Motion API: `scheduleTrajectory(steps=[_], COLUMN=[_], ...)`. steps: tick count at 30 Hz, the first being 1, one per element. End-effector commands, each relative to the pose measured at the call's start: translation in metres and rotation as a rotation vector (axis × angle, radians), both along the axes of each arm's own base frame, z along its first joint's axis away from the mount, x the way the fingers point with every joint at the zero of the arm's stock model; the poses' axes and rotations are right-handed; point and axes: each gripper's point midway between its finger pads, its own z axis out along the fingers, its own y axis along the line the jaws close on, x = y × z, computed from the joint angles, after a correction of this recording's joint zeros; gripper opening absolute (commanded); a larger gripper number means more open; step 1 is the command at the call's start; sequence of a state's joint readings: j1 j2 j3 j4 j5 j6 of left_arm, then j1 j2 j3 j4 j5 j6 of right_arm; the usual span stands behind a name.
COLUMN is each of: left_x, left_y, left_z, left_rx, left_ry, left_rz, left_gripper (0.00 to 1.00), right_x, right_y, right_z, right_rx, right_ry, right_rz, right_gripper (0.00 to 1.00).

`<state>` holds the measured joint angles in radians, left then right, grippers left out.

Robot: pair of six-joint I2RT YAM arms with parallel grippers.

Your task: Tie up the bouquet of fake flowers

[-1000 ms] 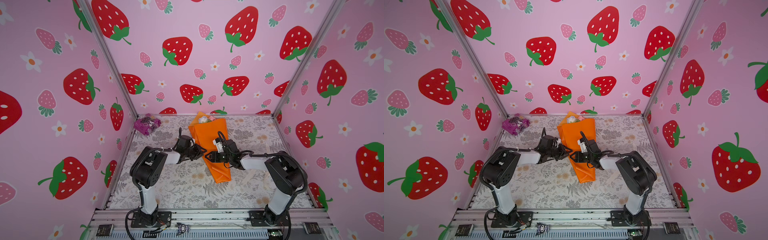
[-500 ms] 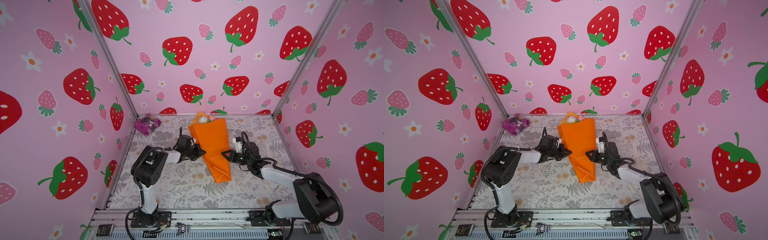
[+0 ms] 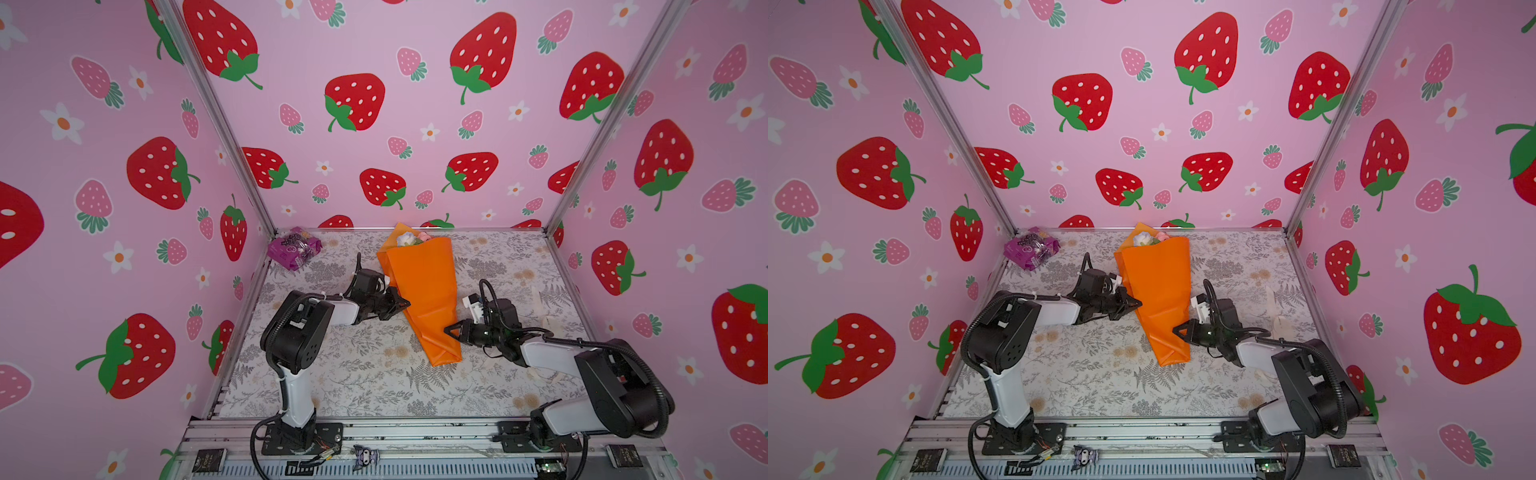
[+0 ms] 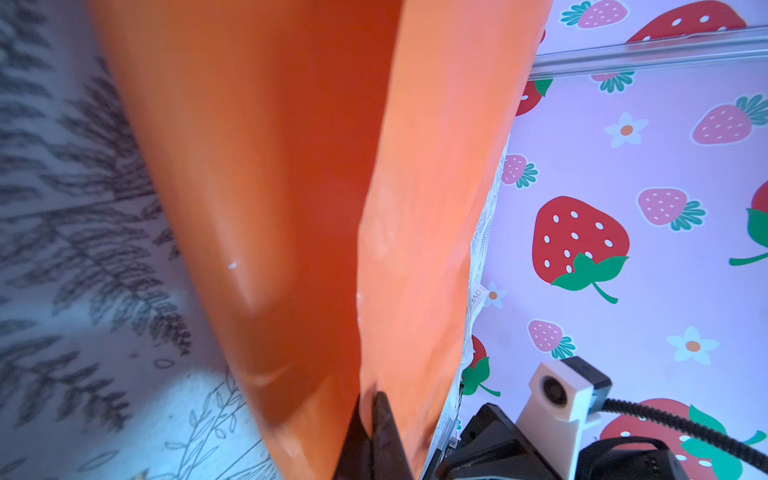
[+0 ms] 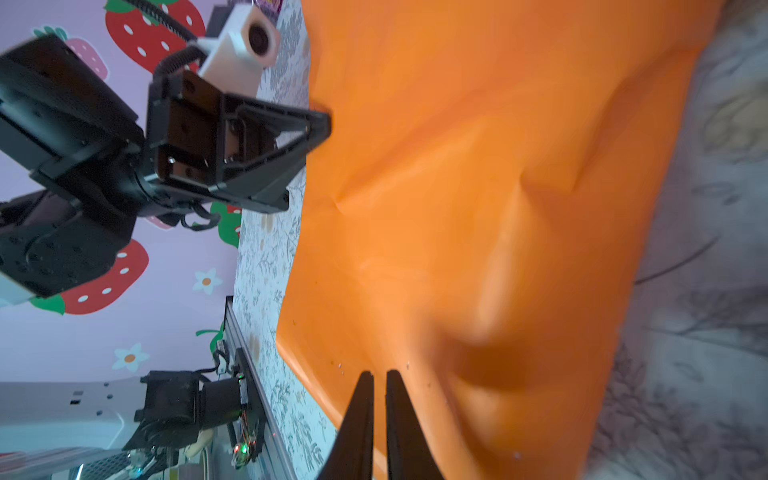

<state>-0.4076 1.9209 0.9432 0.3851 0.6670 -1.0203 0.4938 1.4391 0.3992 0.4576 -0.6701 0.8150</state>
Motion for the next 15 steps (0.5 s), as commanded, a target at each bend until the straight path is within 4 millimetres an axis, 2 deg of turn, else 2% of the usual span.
scheduleTrajectory(steps=[1,5,8,11,15], left_x=[0.0,-0.004,-0.006,-0.008,-0.008], left_y=[-0.003,-0.001,0.0,0.001,0.001], left_z=[0.007,0.001,-0.003,-0.004,-0.004], left_rx=[-0.019,-0.012,-0.01,-0.007,-0.004], left_ry=[-0.007,0.005,0.011,0.012,0.011], left_rz=[-0.024,-0.024,-0.026,-0.025,-0.032], left_gripper=[0.0,0.0,0.0,0.0,0.0], right_x=[-0.022,-0.041,-0.046,-0.037,-0.004], right_y=[-0.007,-0.018,-0.021,-0.015,-0.021], right_z=[-0.025,-0.047,-0.048,-0.026,0.014], right_rx=[-0.031,-0.067,-0.066,-0.031,0.009], right_ry=[0.058,0.11,0.116,0.067,-0.038], right_rz=[0.024,0.022,0.02,0.023,-0.048], right_gripper=[0.11,0.11,0.12,0.12,0.13])
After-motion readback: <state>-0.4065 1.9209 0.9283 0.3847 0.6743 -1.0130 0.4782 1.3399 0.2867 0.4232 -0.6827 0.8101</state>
